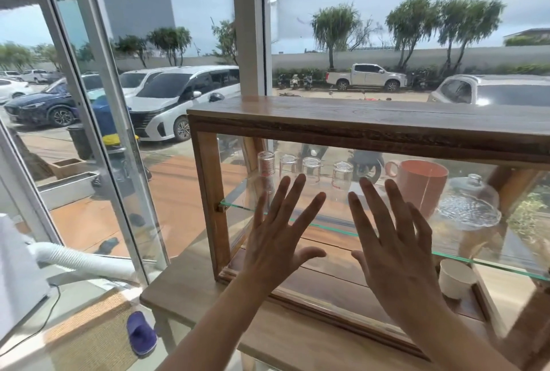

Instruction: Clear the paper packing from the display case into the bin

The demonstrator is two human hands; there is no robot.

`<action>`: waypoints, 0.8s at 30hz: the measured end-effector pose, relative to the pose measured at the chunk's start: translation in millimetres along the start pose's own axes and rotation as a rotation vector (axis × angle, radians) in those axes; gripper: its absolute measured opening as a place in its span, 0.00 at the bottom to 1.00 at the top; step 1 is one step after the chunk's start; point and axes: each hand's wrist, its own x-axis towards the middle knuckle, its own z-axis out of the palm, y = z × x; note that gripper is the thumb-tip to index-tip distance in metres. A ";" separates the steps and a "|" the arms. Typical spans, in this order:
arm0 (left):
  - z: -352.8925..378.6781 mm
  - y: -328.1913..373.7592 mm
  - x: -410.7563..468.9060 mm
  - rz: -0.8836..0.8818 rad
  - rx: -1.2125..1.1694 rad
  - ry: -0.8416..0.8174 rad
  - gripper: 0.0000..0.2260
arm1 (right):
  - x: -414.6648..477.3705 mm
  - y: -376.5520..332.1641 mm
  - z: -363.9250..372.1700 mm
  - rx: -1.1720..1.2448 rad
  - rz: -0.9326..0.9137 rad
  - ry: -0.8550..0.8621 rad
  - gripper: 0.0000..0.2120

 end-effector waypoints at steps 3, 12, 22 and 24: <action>3.0 -15.1 -0.7 0.003 -0.009 0.014 0.48 | 7.3 -13.2 0.9 -0.008 -0.001 -0.011 0.50; 3.4 -56.6 -8.9 -0.010 -0.018 0.004 0.49 | 25.7 -45.9 11.0 -0.027 -0.028 -0.017 0.49; 5.5 -78.3 -16.1 -0.004 -0.044 -0.023 0.47 | 32.9 -58.5 12.9 0.048 -0.047 -0.023 0.49; 2.6 -75.3 -15.4 -0.019 -0.062 -0.007 0.46 | 32.1 -59.2 2.5 0.134 -0.067 -0.007 0.47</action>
